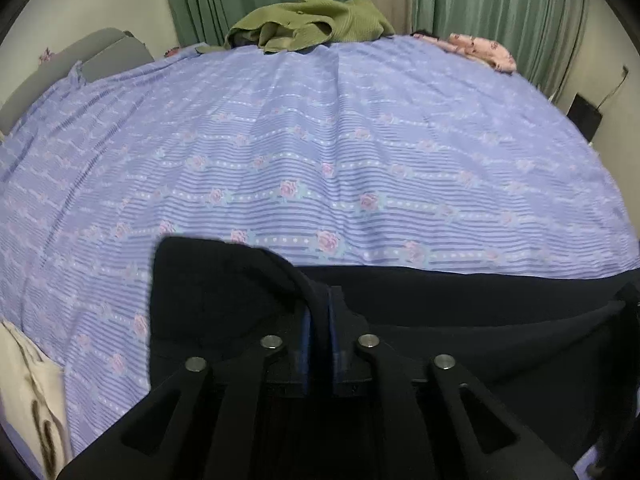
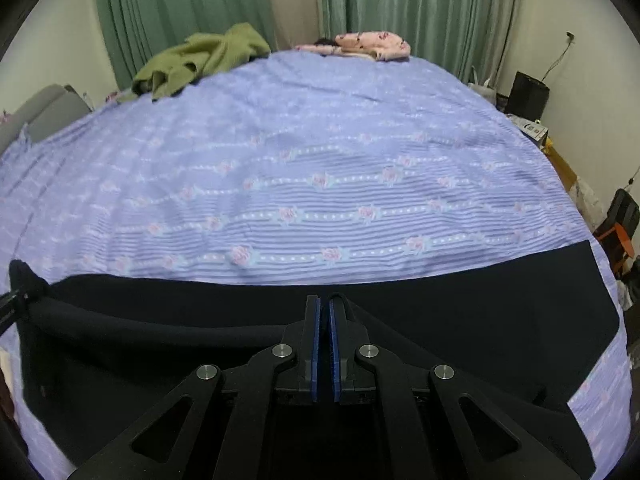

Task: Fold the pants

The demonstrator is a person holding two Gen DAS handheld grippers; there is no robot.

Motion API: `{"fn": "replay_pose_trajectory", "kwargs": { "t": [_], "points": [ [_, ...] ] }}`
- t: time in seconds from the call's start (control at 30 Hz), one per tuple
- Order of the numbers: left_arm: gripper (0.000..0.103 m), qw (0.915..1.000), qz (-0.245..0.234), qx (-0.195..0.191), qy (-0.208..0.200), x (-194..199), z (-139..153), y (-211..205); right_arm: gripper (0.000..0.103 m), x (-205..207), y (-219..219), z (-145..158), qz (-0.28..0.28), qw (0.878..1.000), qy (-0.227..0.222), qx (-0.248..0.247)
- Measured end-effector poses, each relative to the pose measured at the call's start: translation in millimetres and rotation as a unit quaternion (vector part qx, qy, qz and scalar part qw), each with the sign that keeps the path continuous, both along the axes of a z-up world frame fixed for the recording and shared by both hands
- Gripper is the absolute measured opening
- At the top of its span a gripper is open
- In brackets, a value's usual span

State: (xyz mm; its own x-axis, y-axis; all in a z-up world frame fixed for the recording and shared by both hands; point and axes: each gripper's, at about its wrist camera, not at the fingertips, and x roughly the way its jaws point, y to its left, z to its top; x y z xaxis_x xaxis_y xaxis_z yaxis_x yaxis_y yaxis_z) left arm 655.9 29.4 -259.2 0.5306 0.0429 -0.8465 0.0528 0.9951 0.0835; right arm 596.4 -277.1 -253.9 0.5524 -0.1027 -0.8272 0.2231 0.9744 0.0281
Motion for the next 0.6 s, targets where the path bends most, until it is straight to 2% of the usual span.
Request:
{"fn": "replay_pose_trajectory", "kwargs": {
  "t": [0.03,0.07,0.1,0.13,0.2,0.23,0.27,0.43,0.6],
  "points": [
    [0.029,0.9999,-0.001,0.012,-0.004,3.2,1.2,-0.9,0.006,3.4,-0.5,-2.1,0.001,1.000,0.007,0.004],
    [0.051,0.9994,0.002,0.028,-0.022,2.4,8.3,-2.7,0.010,6.9,-2.0,-3.7,-0.002,1.000,0.016,0.009],
    [0.060,0.9987,0.003,0.031,-0.039,-1.0,16.0,-2.2,0.022,9.1,-3.5,-3.9,-0.002,1.000,0.023,0.022],
    [0.066,0.9976,0.003,0.029,-0.063,-6.1,26.6,-1.7,0.031,8.8,-4.2,-1.9,-0.001,0.999,0.019,0.034],
    [0.067,0.9960,-0.003,0.029,-0.085,-12.5,42.4,-2.7,0.065,2.4,-3.3,12.7,-0.005,0.999,-0.019,0.038],
    [0.067,0.9957,-0.008,0.028,-0.088,-17.5,49.4,-3.6,0.070,-1.5,-0.8,22.1,-0.005,0.999,-0.041,0.031],
    [0.067,0.9954,-0.016,0.026,-0.091,-26.4,58.3,-5.0,0.073,-7.1,2.1,35.0,-0.001,0.998,-0.062,0.026],
    [0.067,0.9936,-0.056,0.017,-0.096,-81.4,92.8,-9.5,0.073,-43.8,15.9,72.3,0.020,0.997,-0.075,0.013],
    [0.075,0.9917,-0.093,-0.003,-0.089,-156.0,123.5,-17.3,0.073,-124.0,22.9,101.4,0.044,0.996,-0.075,0.000]
  ]
}}
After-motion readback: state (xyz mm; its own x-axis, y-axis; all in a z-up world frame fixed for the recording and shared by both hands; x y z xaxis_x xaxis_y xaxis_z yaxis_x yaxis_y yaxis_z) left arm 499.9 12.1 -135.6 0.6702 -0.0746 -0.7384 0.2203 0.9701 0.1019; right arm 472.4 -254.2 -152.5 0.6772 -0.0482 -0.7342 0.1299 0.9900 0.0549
